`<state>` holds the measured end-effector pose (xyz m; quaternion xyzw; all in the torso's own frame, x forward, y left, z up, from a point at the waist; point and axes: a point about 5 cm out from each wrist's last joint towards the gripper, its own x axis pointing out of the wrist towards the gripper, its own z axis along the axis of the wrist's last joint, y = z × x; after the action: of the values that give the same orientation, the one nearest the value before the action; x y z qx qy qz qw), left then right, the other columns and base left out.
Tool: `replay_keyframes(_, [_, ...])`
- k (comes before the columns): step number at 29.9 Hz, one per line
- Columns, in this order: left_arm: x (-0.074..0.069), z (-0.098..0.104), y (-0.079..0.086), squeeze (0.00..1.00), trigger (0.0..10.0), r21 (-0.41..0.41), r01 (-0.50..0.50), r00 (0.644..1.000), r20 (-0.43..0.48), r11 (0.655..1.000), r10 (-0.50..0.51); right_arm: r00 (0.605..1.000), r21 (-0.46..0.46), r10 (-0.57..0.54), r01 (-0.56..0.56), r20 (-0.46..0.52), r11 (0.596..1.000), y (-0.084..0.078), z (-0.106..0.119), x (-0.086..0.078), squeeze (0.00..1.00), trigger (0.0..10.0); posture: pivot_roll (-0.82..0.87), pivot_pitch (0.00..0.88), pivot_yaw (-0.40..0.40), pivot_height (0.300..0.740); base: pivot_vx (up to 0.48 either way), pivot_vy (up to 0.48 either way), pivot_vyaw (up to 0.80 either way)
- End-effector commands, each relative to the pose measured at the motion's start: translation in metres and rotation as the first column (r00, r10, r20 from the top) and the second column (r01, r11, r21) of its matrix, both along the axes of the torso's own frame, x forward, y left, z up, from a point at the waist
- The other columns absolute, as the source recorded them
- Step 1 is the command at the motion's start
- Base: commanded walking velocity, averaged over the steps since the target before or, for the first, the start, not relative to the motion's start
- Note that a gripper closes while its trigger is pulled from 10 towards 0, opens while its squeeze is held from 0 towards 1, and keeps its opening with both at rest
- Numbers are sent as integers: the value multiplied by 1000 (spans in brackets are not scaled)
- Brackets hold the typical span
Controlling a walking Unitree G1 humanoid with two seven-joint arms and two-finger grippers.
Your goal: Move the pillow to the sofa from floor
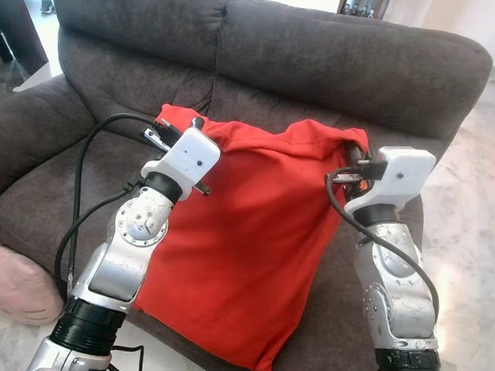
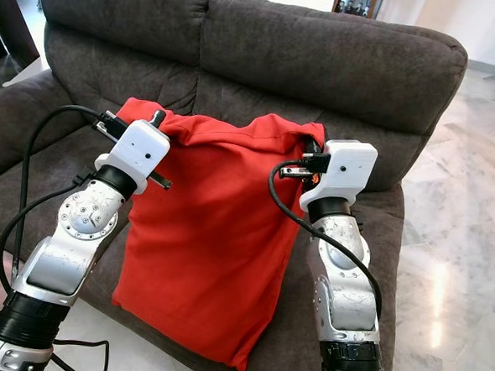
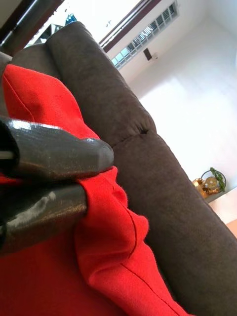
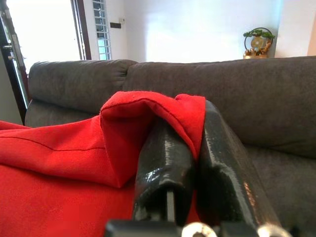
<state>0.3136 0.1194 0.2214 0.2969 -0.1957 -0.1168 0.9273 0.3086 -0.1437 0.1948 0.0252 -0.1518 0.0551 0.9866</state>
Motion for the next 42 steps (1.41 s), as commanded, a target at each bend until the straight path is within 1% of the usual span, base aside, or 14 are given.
replay_keyframes(1, [-1, 0, -3, 1000, 10000, 13, 13, 1000, -6, 1000, -13, 1000, 0, 1, -1, -19, 1000, 0, -3, 0, 1000, 10000, 131, 65, -33, 740, 0, 0, 0])
replay_keyframes(13, [0, 2, -1, 1000, 10000, 2, -5, 1000, 7, 1000, 5, 1000, -2, -9, 9, -21, 1000, -2, -4, 0, 1000, 10000, 132, 62, -34, 740, 0, 0, 0])
replay_keyframes(14, [0, 2, -1, 1000, 10000, 2, -7, 1000, 6, 1000, 7, 1000, -6, -18, 17, -26, 1000, -4, -5, 0, 663, 10000, 131, 62, -34, 740, 0, 0, 0])
replay_keyframes(16, [0, 2, 0, 1000, 10000, 1, -8, 1000, 6, 1000, 8, 999, -9, -24, 24, -30, 1000, -5, -6, 0, 663, 10000, 132, 62, -34, 740, 0, 0, 0])
replay_keyframes(17, [0, 1, 0, 1000, 10000, 0, -12, 1000, 4, 1000, 12, 999, -12, -34, 34, -36, 999, -7, -8, 1, 0, 10000, 131, 62, -34, 740, 0, 0, 0])
replay_keyframes(19, [1, 1, 1, 1000, 10000, 0, -15, 1000, 3, 1000, 15, 998, -13, -41, 40, -40, 999, -8, -9, 1, 0, 10000, 131, 62, -34, 740, 0, 0, 0])
replay_keyframes(21, [1, -6, 3, 1000, 10000, -8, -40, 999, -16, 999, 40, 990, -27, -111, 109, -85, 994, -20, -22, 3, 0, 10000, 133, 59, -34, 740, 0, 0, 0])
replay_keyframes(23, [1, -7, 3, 1000, 10000, -10, -45, 999, -20, 999, 45, 988, -29, -124, 122, -93, 992, -23, -25, 4, 0, 10000, 133, 59, -34, 740, 0, 0, 0])
replay_keyframes(24, [2, -18, 6, 0, 10000, -27, -62, 997, -53, 998, 60, 983, -46, -144, 139, -112, 989, -28, -31, 4, 0, 10000, 134, 55, -33, 740, 0, 0, 0])
replay_keyframes(26, [2, -45, 18, 0, 10000, -90, -122, 982, -156, 988, 107, 968, -71, -189, 180, -166, 981, -41, -47, 4, 0, 10000, 133, 49, -30, 740, 0, 0, 0])
replay_keyframes(34, [-6, -105, 46, 0, 10000, -165, -284, 900, -387, 945, 203, 922, -97, -280, 263, -266, 960, -64, -76, -2, 0, 10000, 126, 35, -24, 740, 0, 0, 0])
replay_keyframes(38, [-10, -121, 53, 0, 10000, -176, -330, 871, -435, 928, 227, 887, -115, -321, 300, -332, 947, -71, -94, -5, 0, 10000, 125, 29, -24, 740, 0, 0, 0])
replay_keyframes(41, [-16, -140, 60, 0, 10000, -167, -376, 835, -487, 911, 256, 823, -155, -367, 333, -434, 930, -79, -124, -14, 0, 10000, 130, 23, -19, 740, 0, 0, 0])
replay_keyframes(42, [-16, -140, 60, 0, 10000, -167, -376, 835, -487, 911, 256, 823, -155, -367, 333, -434, 930, -79, -124, -14, 0, 10000, 130, 23, -19, 740, 0, 0, 0])
